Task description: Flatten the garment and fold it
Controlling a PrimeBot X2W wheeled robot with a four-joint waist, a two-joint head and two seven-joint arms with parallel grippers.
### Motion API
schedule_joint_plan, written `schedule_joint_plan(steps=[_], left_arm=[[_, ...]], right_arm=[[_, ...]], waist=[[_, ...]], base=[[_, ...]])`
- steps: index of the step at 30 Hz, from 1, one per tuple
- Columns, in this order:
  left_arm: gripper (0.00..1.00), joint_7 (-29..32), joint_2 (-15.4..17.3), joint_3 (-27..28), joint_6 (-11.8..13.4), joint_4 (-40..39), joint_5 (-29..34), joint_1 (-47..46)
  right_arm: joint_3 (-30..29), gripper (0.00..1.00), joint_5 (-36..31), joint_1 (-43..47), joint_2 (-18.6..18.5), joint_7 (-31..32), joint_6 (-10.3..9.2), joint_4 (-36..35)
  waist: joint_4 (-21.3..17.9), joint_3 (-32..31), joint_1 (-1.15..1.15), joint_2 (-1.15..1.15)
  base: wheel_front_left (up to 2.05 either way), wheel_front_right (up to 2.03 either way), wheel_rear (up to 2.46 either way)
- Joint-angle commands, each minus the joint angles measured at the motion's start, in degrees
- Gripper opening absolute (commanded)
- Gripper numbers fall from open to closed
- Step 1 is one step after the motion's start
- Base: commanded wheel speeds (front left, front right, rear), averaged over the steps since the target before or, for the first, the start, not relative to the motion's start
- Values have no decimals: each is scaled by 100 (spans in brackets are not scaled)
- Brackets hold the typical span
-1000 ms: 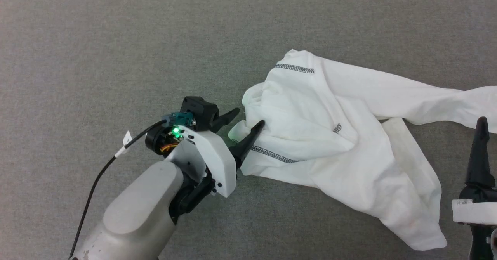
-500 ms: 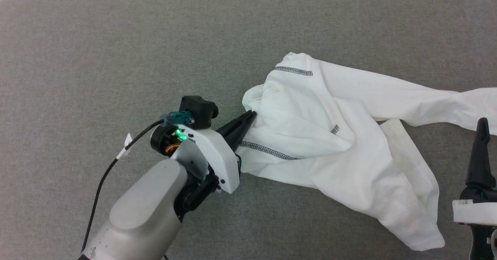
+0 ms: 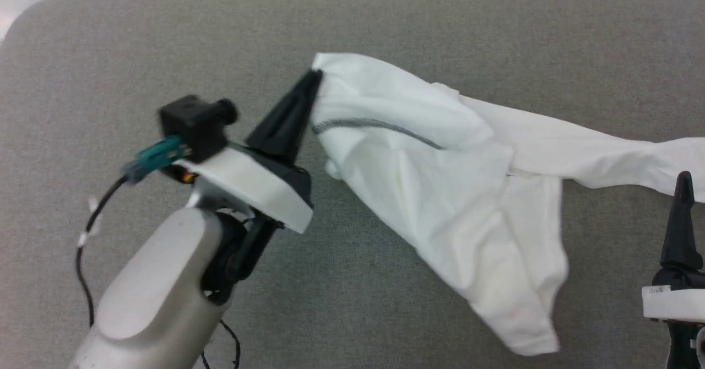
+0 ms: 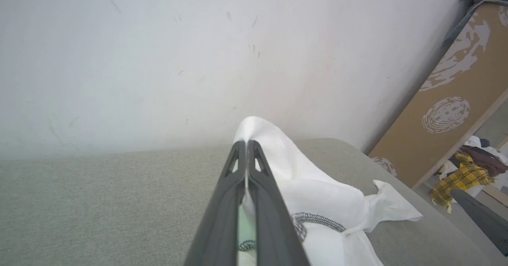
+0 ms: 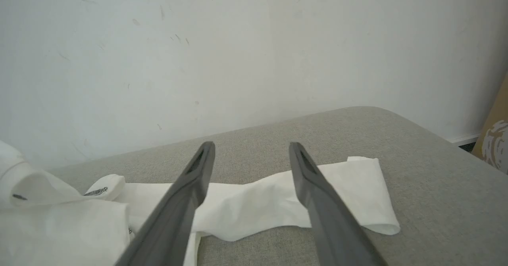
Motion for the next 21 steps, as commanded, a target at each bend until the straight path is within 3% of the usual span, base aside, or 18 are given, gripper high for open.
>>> schedule_joint_plan(steps=[1, 7, 13, 17, 21], left_arm=[[0, -78, 78, 116, 118, -126, 17, 158], [0, -648, 309, 1142, 1207, -943, -171, 1240], [0, -1023, 299, 2181, 2244, -869, -312, 2714], [0, -998, 127, 2383, 2387, -375, -602, 3273], [0, -989, -95, 2395, 2222, 223, -827, 3289]], right_arm=[[-3, 100, 28, 24, -3, -6, -5, 18], [-4, 100, 78, 60, -3, -30, -5, 78], [-28, 100, 111, 87, -3, -53, -5, 120], [-64, 100, 112, 115, -3, -62, -5, 153], [-9, 100, 98, 76, -3, -66, -5, 184]], waist=[[26, -52, 0, 0], [37, -134, 0, 0], [14, -131, 0, 0], [63, -130, 0, 0], [101, -163, 0, 0]], base=[[0, 0, 0], [0, 0, 0], [0, 0, 0], [0, 0, 0], [0, 0, 0]])
